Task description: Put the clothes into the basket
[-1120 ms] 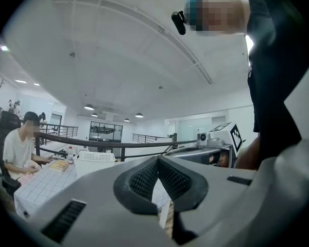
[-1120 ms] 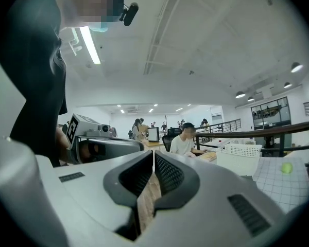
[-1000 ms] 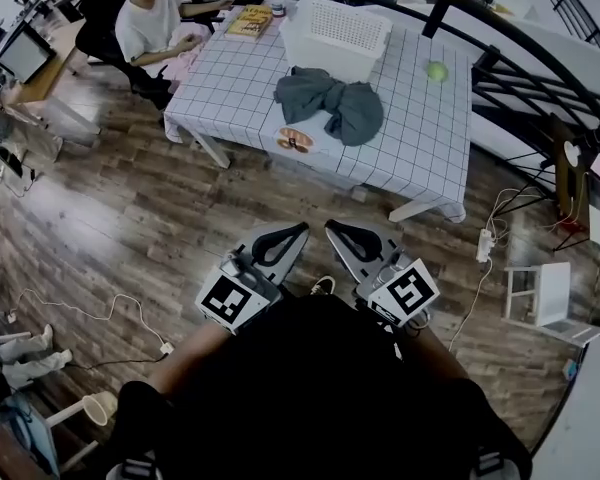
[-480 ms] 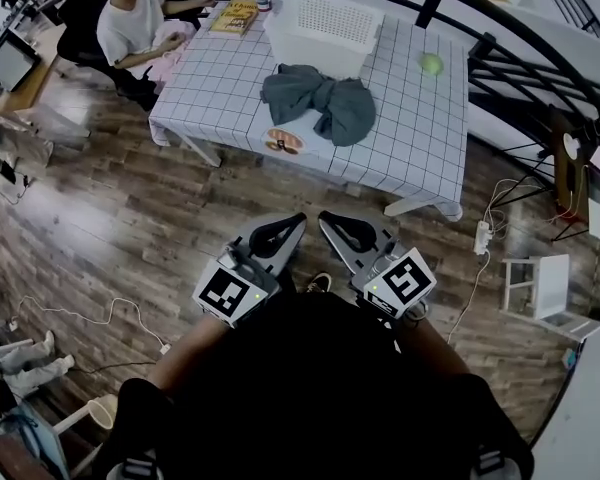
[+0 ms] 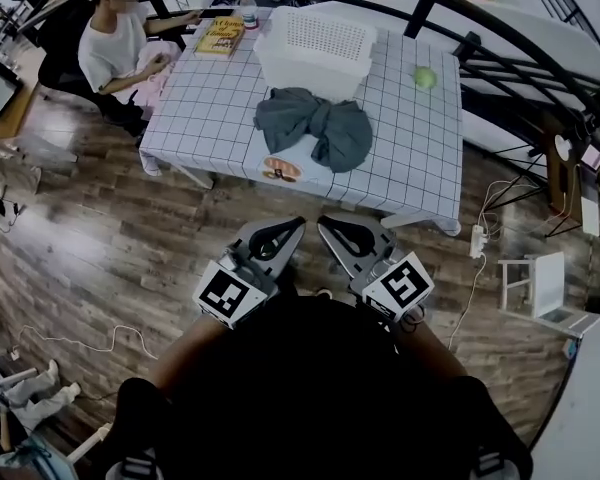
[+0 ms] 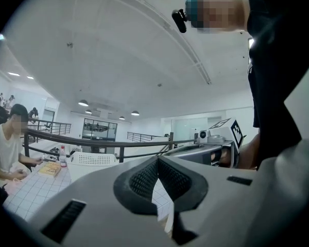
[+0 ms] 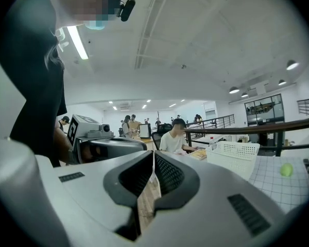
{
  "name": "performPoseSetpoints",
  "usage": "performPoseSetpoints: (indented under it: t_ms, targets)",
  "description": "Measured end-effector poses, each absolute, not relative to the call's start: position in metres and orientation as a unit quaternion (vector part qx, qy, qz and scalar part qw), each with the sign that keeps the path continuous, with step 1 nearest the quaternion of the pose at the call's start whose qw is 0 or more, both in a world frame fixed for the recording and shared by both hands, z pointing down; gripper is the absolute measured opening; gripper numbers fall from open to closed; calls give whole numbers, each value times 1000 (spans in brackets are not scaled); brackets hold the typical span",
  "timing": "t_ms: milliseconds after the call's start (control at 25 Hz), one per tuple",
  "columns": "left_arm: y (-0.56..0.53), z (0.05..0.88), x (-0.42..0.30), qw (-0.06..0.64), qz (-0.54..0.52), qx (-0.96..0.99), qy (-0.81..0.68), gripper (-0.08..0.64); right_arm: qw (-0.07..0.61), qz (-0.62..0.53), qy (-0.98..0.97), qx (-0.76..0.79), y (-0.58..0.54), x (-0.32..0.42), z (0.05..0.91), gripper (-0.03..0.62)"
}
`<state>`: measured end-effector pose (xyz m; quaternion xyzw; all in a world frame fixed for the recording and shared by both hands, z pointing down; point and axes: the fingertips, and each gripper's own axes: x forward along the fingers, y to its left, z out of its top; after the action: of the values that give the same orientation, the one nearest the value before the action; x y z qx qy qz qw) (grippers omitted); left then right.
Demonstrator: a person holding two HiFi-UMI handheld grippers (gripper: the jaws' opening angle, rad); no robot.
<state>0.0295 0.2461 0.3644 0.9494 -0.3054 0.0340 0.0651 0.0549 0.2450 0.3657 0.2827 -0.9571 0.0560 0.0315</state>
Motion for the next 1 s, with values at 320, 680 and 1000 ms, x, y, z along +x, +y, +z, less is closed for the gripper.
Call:
performPoseSetpoints:
  t_ms: [320, 680, 1000]
  targets:
    - [188, 366, 6, 69, 33, 958, -277, 3, 43, 74, -948, 307, 194, 28, 369, 21]
    - [136, 373, -26, 75, 39, 966, -244, 3, 58, 94, -933, 342, 147, -1, 379, 23]
    - [102, 385, -56, 84, 33, 971, -221, 3, 61, 86, -922, 373, 112, -24, 390, 23]
